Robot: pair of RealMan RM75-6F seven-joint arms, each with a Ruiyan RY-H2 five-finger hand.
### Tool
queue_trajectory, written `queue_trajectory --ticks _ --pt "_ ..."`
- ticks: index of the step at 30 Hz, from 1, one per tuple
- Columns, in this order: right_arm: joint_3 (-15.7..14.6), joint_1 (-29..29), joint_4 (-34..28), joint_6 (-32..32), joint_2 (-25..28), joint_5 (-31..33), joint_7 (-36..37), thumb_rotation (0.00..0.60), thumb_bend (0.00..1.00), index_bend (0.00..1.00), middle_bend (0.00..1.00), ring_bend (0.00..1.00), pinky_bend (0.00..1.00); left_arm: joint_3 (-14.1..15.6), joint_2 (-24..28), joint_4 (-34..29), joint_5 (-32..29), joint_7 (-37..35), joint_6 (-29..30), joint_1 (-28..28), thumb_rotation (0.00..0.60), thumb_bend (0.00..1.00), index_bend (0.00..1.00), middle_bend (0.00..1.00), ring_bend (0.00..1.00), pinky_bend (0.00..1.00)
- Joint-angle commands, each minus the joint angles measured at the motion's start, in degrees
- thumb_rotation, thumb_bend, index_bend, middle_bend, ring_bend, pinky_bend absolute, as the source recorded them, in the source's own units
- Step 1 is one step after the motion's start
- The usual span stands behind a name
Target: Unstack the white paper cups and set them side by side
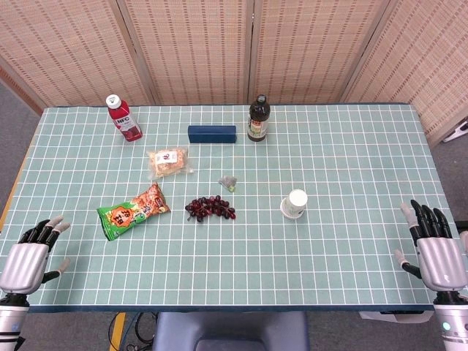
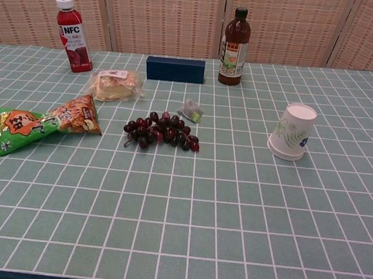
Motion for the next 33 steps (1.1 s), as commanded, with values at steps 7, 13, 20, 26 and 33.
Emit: queue_trajectory --ticks 7,13,20,26,33 --pt "0.2 1.0 0.4 -2.0 -0.1 0.6 0.4 0.600 0.22 0.00 0.00 0.00 0.00 0.1 0.1 -0.6 0.3 0.4 1.1 0.5 0.600 0.26 0.25 0.16 0.14 0.22" --pt "1.5 4.8 0.8 -7.7 0.9 1.3 4.4 0.600 0.22 0.00 0.00 0.00 0.00 -0.2 0.2 -0.4 -0.7 0.7 0.7 0.5 0.600 0.26 0.26 0.16 0.14 0.22" --pt "3.8 14.6 -1.6 -22.9 5.1 2.9 10.0 0.600 0.22 0.04 0.00 0.00 0.00 0.0 0.5 -1.4 -0.8 2.2 1.6 1.1 0.600 0.26 0.27 0.17 0.14 0.22" --pt "5.6 23.0 -1.8 -37.0 6.4 7.4 13.6 0.600 0.23 0.08 0.00 0.00 0.00 -0.1 0.7 -2.2 -0.4 2.8 3.4 1.9 0.600 0.26 0.27 0.17 0.14 0.22" --pt "7.3 29.4 0.3 -44.0 4.4 12.3 11.5 0.600 0.24 0.08 0.00 0.00 0.00 -0.4 0.8 -2.7 -1.0 3.4 3.6 2.2 0.600 0.26 0.27 0.17 0.14 0.22"
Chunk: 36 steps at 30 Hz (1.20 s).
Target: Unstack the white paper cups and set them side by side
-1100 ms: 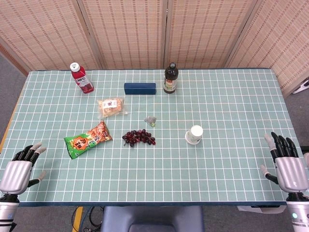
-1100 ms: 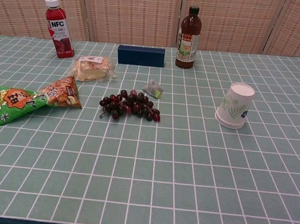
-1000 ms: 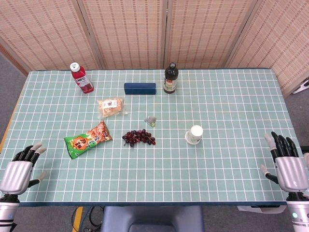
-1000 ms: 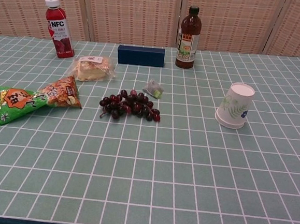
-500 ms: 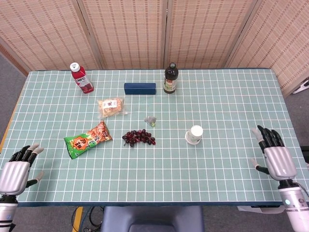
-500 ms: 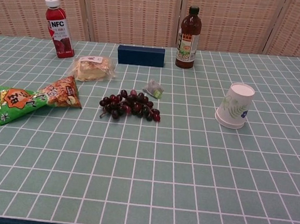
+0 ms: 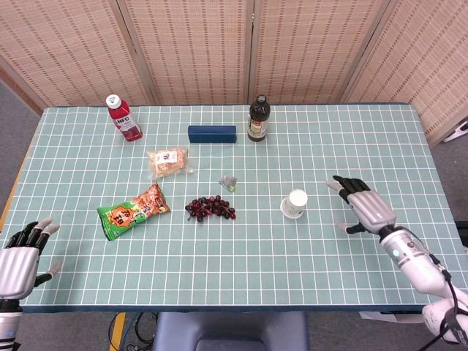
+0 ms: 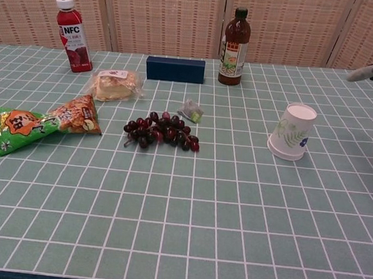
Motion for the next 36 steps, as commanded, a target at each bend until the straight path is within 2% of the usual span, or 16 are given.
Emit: queue_trajectory --ticks 1,8,18,27,36 --pt "1.2 3.0 0.5 -2.9 -0.9 3.1 -1.6 0.600 0.25 0.08 0.00 0.00 0.00 0.0 0.0 0.0 0.1 -0.2 0.0 0.0 0.600 0.26 0.27 0.17 0.14 0.22" --pt "1.6 7.0 0.2 -5.2 -3.2 7.4 -5.6 0.600 0.26 0.10 0.00 0.00 0.00 0.0 0.2 -0.1 0.5 -0.8 0.2 0.1 0.600 0.26 0.27 0.17 0.14 0.22" --pt "0.3 10.8 1.0 -6.0 -6.3 13.4 -11.6 0.600 0.27 0.12 0.00 0.00 0.00 0.0 0.7 -0.5 1.1 -1.8 1.1 0.5 0.600 0.26 0.27 0.17 0.14 0.22" --pt "-0.5 12.5 2.9 -5.5 -8.6 16.2 -12.8 0.600 0.30 0.18 0.00 0.00 0.00 0.2 0.9 -0.7 1.5 -2.1 1.1 0.6 0.600 0.26 0.27 0.17 0.14 0.22" --pt "-0.7 13.8 5.0 -5.7 -10.1 17.5 -12.5 0.600 0.31 0.18 0.00 0.00 0.00 0.4 0.9 -0.7 2.0 -1.9 1.1 0.7 0.600 0.26 0.27 0.17 0.14 0.22"
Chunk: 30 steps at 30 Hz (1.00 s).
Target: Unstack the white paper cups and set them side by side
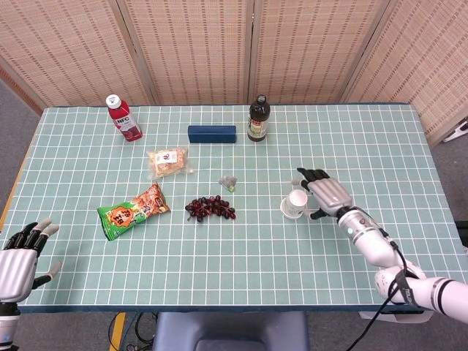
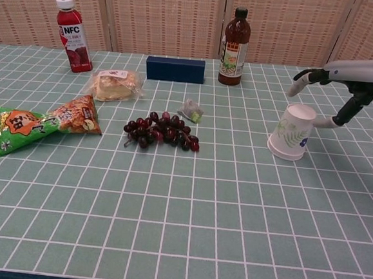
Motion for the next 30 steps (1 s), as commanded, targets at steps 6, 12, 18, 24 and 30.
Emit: queue_trajectory --ticks 6,12,18,24,30 --pt "-0.2 1.0 1.5 -0.8 -1.3 0.7 1.1 0.600 0.31 0.19 0.00 0.00 0.00 0.0 0.1 0.1 0.4 -0.3 0.3 0.1 0.600 0.26 0.27 0.17 0.14 0.22" --pt "-0.5 1.4 1.5 -0.8 -1.5 0.1 1.7 0.600 0.31 0.24 0.00 0.00 0.00 0.0 0.0 0.2 0.2 -0.2 0.1 0.1 0.600 0.26 0.27 0.17 0.14 0.22" --pt "-0.7 1.5 2.3 -0.3 -2.1 -0.1 1.8 0.600 0.34 0.34 0.00 0.00 0.00 0.1 -0.1 0.5 0.5 0.0 0.1 0.0 0.600 0.26 0.26 0.17 0.14 0.22" --pt "-0.6 1.7 3.0 0.5 -2.7 0.1 1.9 0.600 0.36 0.41 0.03 0.00 0.00 0.2 -0.4 0.8 1.1 0.1 0.3 0.1 0.600 0.26 0.23 0.17 0.14 0.22" --pt "0.0 1.8 1.3 1.4 -1.5 0.0 2.0 0.600 0.36 0.41 0.03 0.00 0.00 0.3 -0.5 1.0 1.1 0.1 0.1 0.0 0.600 0.26 0.23 0.17 0.14 0.22"
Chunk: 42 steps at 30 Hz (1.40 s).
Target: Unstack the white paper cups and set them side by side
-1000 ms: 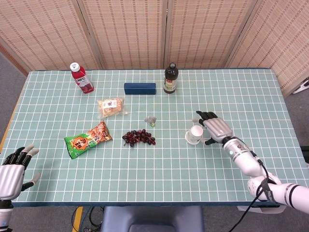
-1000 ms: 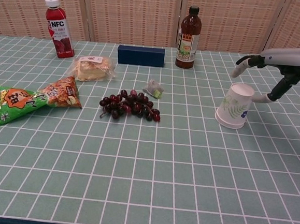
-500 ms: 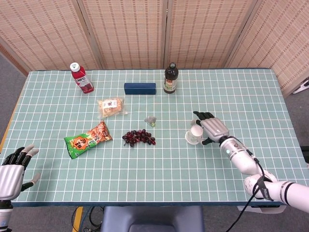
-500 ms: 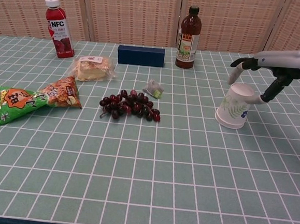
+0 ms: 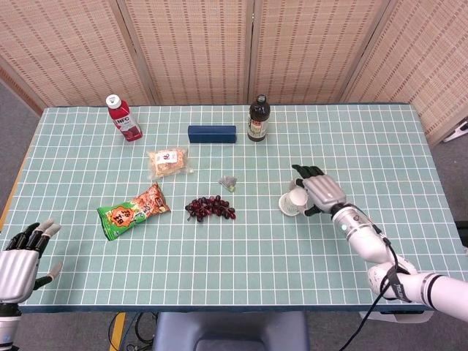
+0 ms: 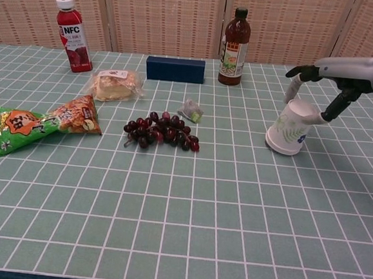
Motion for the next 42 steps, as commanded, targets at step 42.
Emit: queue_trajectory --ticks 42 --pt "1.0 -2.7 -16.2 7.1 14.2 -0.4 -1.1 0.600 0.36 0.41 0.03 0.00 0.00 -0.1 -1.5 1.1 -1.8 1.8 -3.3 -1.3 0.600 0.26 0.23 0.17 0.14 0.22"
